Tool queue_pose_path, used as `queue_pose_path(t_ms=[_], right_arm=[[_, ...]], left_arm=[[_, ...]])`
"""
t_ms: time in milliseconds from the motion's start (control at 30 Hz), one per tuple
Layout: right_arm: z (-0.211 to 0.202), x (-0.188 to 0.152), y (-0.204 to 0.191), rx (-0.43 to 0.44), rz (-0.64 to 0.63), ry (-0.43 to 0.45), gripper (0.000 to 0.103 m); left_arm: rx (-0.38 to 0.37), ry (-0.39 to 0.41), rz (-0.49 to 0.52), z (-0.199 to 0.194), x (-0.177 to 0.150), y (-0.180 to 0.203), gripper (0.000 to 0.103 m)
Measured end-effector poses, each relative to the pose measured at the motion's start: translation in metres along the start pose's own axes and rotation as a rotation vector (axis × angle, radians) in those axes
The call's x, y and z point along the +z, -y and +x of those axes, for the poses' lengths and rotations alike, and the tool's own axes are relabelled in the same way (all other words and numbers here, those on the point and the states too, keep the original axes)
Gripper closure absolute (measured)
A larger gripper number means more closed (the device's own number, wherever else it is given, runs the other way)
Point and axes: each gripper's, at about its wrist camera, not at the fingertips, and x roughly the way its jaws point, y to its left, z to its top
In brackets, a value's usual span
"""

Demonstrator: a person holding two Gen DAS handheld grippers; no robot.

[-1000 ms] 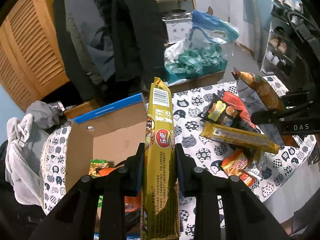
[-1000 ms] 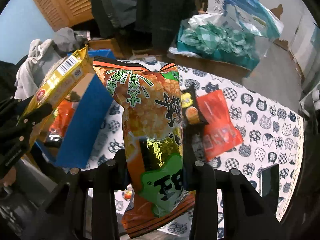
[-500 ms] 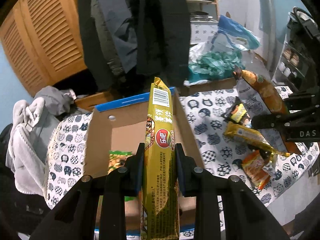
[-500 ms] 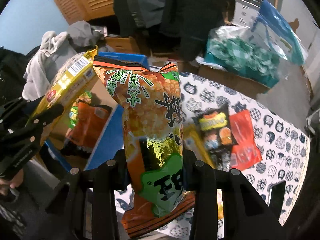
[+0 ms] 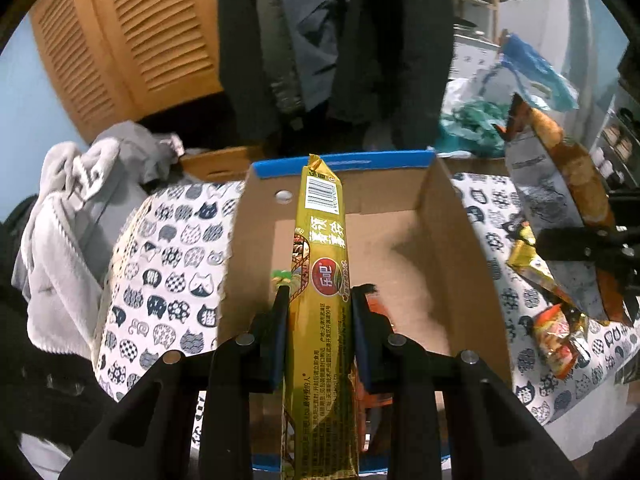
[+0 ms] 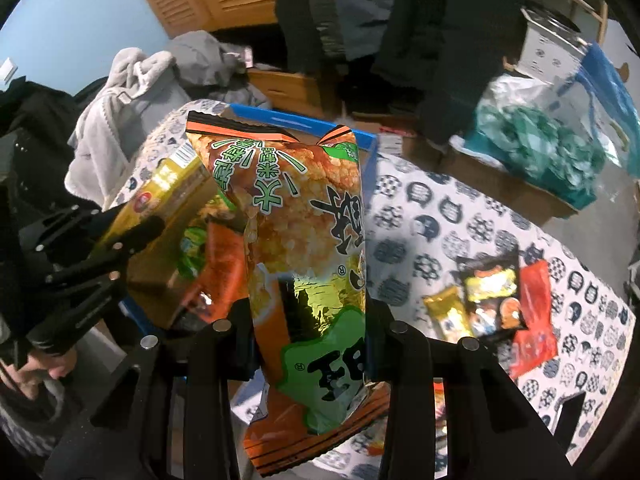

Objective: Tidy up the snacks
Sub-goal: 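Carry both snacks over the box and release them inside, then return both tools to the remaining snacks on the table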

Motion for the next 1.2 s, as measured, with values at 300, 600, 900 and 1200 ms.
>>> queue_pose_path(t_ms=[300, 600, 900, 1200], right_arm=[[0.023, 0.017, -0.022, 0.046, 0.005, -0.035, 0.067], [0.038, 0.026, -0.039, 0.077, 0.001, -0.058, 0.066], [0.047, 0.029, -0.043, 0.097, 0.011, -0.069, 0.061], [0.033, 0.022, -0.035, 0.055, -0.010, -0.040, 0.042]], left_arm=[[0.010, -0.044, -0.005, 0.015, -0.005, -0.006, 0.075], [0.048, -0.068, 0.001, 0.018, -0.006, -0.009, 0.073], [0.054, -0.017, -0.026, 0.000, -0.001, -0.016, 0.039], [0.043, -0.001, 0.011, -0.007, 0.002, -0.003, 0.029]])
